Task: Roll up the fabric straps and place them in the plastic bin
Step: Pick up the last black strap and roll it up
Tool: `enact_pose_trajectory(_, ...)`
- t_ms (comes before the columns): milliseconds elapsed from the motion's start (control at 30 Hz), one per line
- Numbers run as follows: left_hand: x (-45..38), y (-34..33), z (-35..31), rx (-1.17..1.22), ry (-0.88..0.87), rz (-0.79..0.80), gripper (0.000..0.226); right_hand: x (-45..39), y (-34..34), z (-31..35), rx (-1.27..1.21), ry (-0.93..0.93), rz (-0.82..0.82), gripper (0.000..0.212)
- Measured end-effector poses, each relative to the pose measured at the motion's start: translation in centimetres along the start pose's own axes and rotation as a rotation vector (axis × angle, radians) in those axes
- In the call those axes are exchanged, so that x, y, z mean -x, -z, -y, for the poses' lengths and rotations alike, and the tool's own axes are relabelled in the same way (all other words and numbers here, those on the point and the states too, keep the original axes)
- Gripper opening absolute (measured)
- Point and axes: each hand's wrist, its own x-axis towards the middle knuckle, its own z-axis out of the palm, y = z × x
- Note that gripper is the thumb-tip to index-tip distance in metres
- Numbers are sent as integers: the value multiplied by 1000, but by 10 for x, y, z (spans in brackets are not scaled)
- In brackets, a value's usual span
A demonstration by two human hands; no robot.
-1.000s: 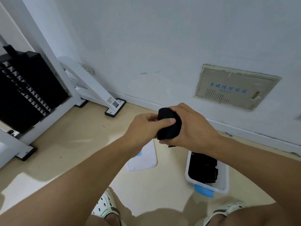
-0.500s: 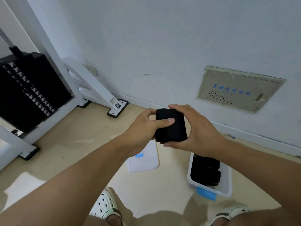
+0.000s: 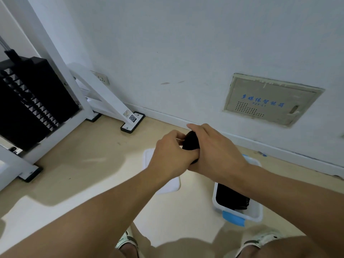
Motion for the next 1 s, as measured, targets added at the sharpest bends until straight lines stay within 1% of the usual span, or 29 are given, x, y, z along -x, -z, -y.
enact_pose_trajectory(167,-2,-2,-2,136,43,-2,38,3,5,0,-145,-13,-6,103)
enact_pose_trajectory(267,-1,0,-6,251,43,11,35,5,13,-1,-281,-81,-18,105)
enact_pose_trajectory(300,-1,1,-7,293,48,16,33,6,15,-2,-316,-100,-34,102)
enact_pose_trajectory(367,0,5,-9,368,58,46,31,8,16,-1,-383,-125,-86,86)
enact_pose_trajectory(433,1,6,-8,399,65,90,29,9,17,1,-378,-132,-120,70)
enact_pose_trajectory(500,2,6,-7,349,53,96,27,7,18,1,-276,-122,-97,59)
enact_pose_trajectory(567,4,3,-4,242,4,46,27,5,18,1,-149,-101,-66,50)
enact_pose_trajectory(633,7,-1,-4,134,-39,-5,32,5,14,2,-58,-70,-69,47)
enact_pose_trajectory(700,8,-3,-4,86,-34,-31,35,7,8,3,15,-34,-83,55)
enact_pose_trajectory(733,8,-3,-5,94,-15,-42,34,8,6,4,33,-22,-93,60)
enact_pose_trajectory(833,8,-1,-8,206,35,-32,26,8,5,3,-40,-14,-123,79)
enact_pose_trajectory(933,8,5,-10,291,64,49,26,9,12,-4,-172,-39,-32,106)
enact_pose_trajectory(1000,3,13,-9,363,93,123,26,10,18,-10,-201,-54,25,110)
